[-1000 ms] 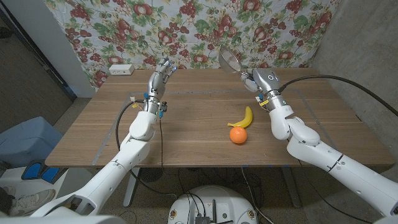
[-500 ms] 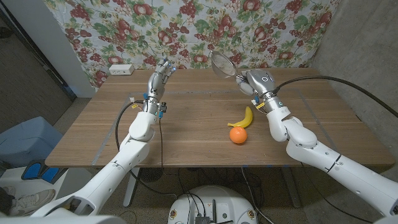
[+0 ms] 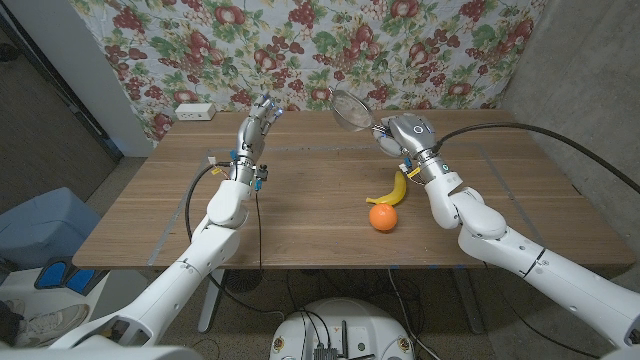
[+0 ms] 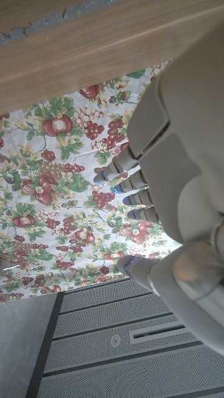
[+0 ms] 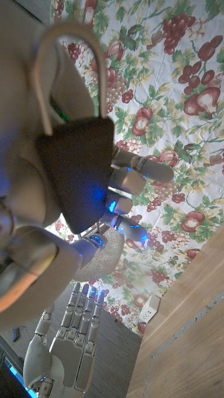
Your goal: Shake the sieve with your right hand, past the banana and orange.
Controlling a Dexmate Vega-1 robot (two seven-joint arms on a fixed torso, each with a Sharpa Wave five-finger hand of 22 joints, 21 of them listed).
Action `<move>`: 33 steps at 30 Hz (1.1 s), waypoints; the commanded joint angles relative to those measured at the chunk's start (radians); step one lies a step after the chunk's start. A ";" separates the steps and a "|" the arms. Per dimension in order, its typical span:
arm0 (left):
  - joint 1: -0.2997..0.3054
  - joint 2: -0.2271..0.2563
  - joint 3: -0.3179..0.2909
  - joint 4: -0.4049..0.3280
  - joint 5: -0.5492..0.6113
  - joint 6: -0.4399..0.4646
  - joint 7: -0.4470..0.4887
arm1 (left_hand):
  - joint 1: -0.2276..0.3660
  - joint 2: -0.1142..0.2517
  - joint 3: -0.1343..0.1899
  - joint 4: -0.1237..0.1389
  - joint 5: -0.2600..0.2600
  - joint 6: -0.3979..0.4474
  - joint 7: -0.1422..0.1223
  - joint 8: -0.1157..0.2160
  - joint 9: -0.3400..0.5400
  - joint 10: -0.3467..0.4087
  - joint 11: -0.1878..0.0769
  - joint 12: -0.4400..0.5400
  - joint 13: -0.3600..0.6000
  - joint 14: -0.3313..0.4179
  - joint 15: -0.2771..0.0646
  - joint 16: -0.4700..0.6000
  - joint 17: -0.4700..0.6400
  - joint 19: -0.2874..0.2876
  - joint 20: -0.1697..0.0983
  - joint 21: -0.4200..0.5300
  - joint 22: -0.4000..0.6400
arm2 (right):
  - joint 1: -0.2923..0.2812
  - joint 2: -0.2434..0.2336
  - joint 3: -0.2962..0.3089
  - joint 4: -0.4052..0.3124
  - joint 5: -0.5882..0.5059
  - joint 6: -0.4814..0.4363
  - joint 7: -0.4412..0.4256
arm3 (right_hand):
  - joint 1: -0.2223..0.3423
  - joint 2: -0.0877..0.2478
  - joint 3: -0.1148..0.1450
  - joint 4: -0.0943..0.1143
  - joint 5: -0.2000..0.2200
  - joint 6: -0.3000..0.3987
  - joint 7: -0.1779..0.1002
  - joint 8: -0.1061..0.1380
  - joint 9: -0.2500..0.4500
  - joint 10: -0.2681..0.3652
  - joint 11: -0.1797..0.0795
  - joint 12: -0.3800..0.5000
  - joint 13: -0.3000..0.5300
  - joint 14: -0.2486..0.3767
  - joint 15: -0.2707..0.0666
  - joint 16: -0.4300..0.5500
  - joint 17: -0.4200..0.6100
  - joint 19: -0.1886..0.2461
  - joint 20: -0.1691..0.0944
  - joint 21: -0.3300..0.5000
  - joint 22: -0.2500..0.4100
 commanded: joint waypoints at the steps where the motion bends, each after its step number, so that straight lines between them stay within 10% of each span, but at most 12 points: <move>1: 0.006 0.002 -0.003 -0.005 -0.003 -0.001 0.000 | -0.006 0.000 0.005 -0.001 -0.002 0.000 -0.010 0.000 0.000 -0.002 0.001 0.004 0.002 -0.001 -0.021 0.002 0.000 0.007 0.002 0.000 0.001 | 0.021 0.004 -0.024 0.009 -0.040 0.026 0.061 | -0.004 -0.001 0.005 0.001 0.001 -0.008 0.008 0.006 -0.001 -0.003 -0.003 0.001 0.003 -0.005 -0.090 0.003 0.002 -0.002 -0.074 -0.003 -0.001; 33: 0.014 0.008 -0.006 -0.020 -0.001 0.004 0.000 | -0.012 -0.002 0.012 -0.002 -0.002 0.000 -0.009 0.000 0.000 -0.003 -0.001 0.003 0.002 -0.002 -0.021 0.002 0.000 0.006 0.002 0.000 0.001 | 0.061 0.017 -0.071 0.053 -0.075 0.073 0.191 | -0.004 -0.001 0.005 -0.005 -0.002 -0.006 0.007 0.012 -0.014 0.001 0.001 0.002 0.003 -0.003 -0.090 0.004 0.002 0.000 -0.072 -0.002 0.000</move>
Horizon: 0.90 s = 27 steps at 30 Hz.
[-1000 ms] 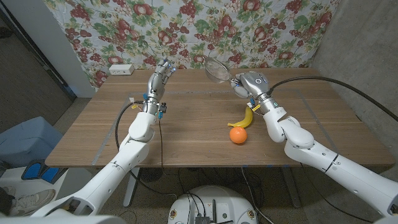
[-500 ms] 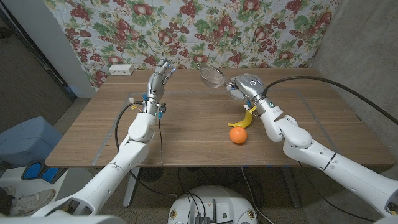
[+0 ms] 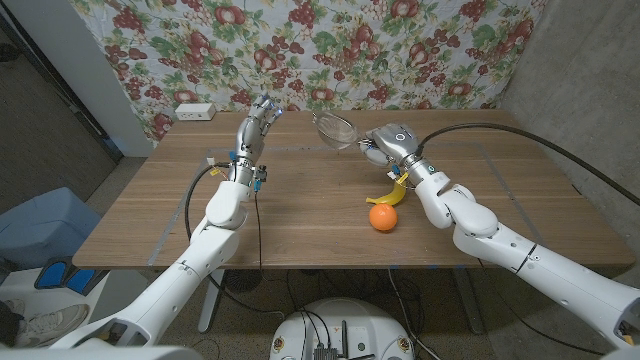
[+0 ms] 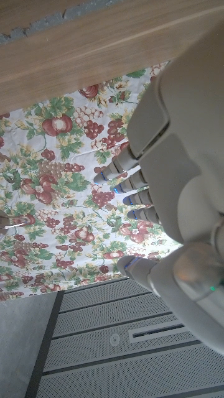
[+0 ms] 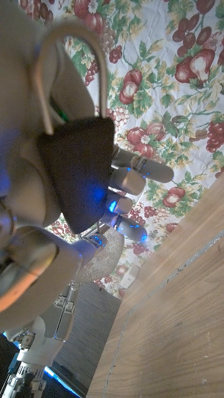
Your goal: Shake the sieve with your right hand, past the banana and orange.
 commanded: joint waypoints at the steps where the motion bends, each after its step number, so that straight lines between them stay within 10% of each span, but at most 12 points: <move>1: 0.004 0.003 -0.001 -0.007 0.001 0.004 0.001 | -0.013 -0.002 0.008 0.002 -0.002 0.000 -0.009 -0.001 0.000 -0.003 0.000 0.003 0.002 -0.002 -0.021 0.002 0.000 0.006 0.002 0.000 0.001 | 0.015 0.007 -0.020 0.019 -0.005 0.013 0.057 | -0.003 0.000 0.005 -0.005 -0.002 -0.002 0.006 0.004 -0.001 0.004 0.000 0.002 0.003 -0.003 -0.090 0.004 0.002 -0.001 -0.072 -0.002 0.000; 27: 0.007 0.002 -0.004 -0.005 0.001 0.010 0.008 | -0.019 -0.004 0.015 0.001 -0.003 -0.001 -0.008 -0.001 0.000 -0.005 -0.001 0.003 0.002 -0.003 -0.021 0.002 0.000 0.006 0.002 -0.001 0.001 | 0.057 0.039 -0.069 0.087 0.006 0.034 0.122 | -0.002 0.001 0.004 -0.010 -0.003 -0.005 0.008 0.012 -0.005 0.004 -0.001 0.000 0.002 -0.002 -0.090 0.004 0.002 0.000 -0.072 -0.002 -0.001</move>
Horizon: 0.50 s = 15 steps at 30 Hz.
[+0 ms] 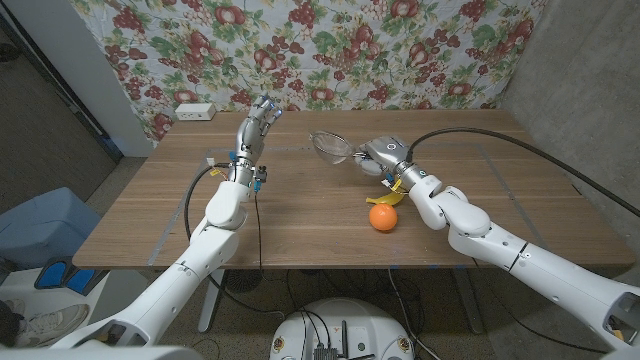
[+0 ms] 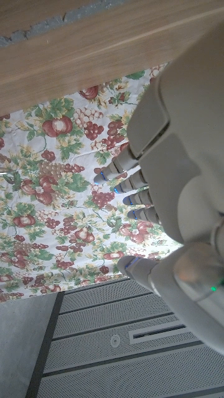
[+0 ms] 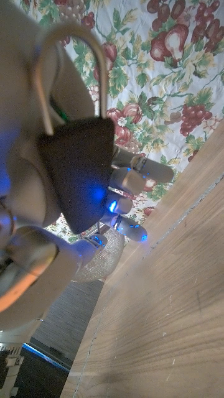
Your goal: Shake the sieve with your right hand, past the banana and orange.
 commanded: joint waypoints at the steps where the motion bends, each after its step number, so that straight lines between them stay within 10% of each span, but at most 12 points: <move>1: 0.000 0.000 -0.002 0.006 -0.004 0.003 0.001 | -0.006 -0.002 0.008 0.002 -0.003 0.000 -0.008 -0.001 0.000 -0.005 -0.001 0.003 0.002 -0.004 -0.021 0.001 0.000 0.006 0.002 -0.001 0.001 | 0.023 0.018 -0.027 0.033 0.006 0.004 0.037 | -0.002 0.001 0.001 -0.008 -0.003 -0.003 0.010 0.004 0.000 0.006 -0.002 0.000 0.003 -0.002 -0.090 0.004 0.002 0.000 -0.072 -0.002 -0.001; 15: -0.014 -0.002 -0.001 0.031 -0.018 0.000 -0.013 | -0.009 -0.003 0.012 0.001 -0.003 -0.001 -0.007 -0.001 0.000 -0.005 -0.001 0.003 0.002 -0.003 -0.022 0.002 0.000 0.005 0.003 -0.001 0.001 | 0.061 0.043 -0.064 0.076 0.000 -0.013 0.097 | 0.000 0.003 0.002 -0.010 -0.004 -0.002 0.009 0.006 -0.005 0.007 -0.003 -0.004 -0.003 -0.001 -0.090 0.004 0.001 0.003 -0.070 -0.001 -0.001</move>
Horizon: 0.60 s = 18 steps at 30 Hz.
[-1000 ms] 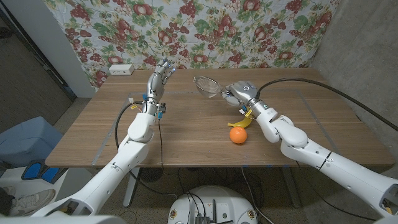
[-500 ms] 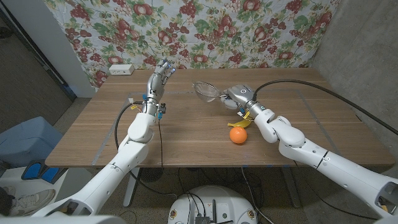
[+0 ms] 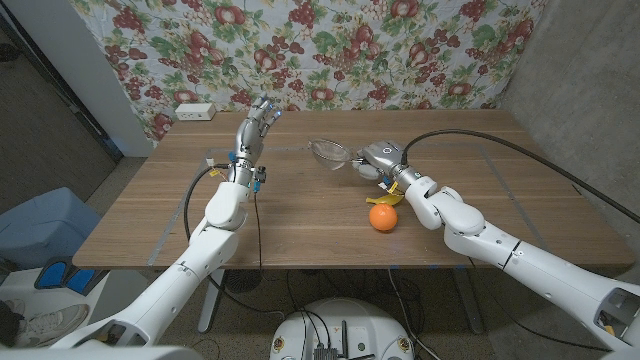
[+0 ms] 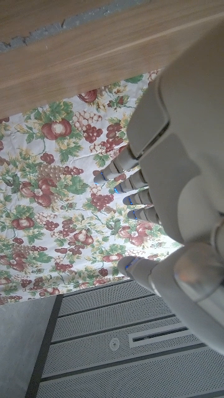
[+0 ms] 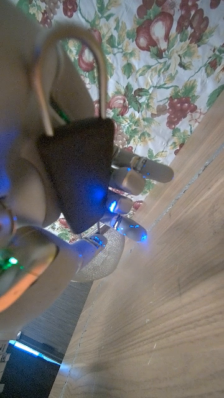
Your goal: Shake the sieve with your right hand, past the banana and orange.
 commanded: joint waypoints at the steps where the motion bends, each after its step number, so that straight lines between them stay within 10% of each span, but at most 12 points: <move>1: -0.013 -0.003 0.000 0.022 -0.014 -0.001 -0.013 | -0.007 -0.001 0.012 0.001 -0.003 0.000 -0.007 -0.001 0.000 -0.004 0.000 0.003 0.002 -0.003 -0.022 0.001 0.000 0.005 0.003 -0.001 0.001 | 0.031 0.021 -0.031 0.036 -0.003 -0.015 0.049 | 0.000 0.004 0.005 -0.007 -0.004 -0.001 0.010 0.007 0.001 0.008 -0.003 -0.005 -0.002 -0.001 -0.090 0.004 0.003 0.003 -0.070 -0.001 -0.001; 18: -0.027 -0.004 0.002 0.045 -0.028 -0.011 -0.033 | -0.012 -0.003 0.016 0.000 -0.003 -0.002 -0.009 -0.001 0.000 -0.005 -0.002 0.003 0.002 -0.005 -0.022 0.001 0.000 0.004 0.005 -0.001 0.001 | 0.054 0.028 -0.063 0.063 -0.011 -0.028 0.073 | 0.046 0.003 0.009 -0.055 -0.016 0.012 0.013 -0.009 -0.051 0.043 0.008 -0.033 -0.036 0.023 -0.088 0.012 0.003 0.014 -0.069 0.008 0.000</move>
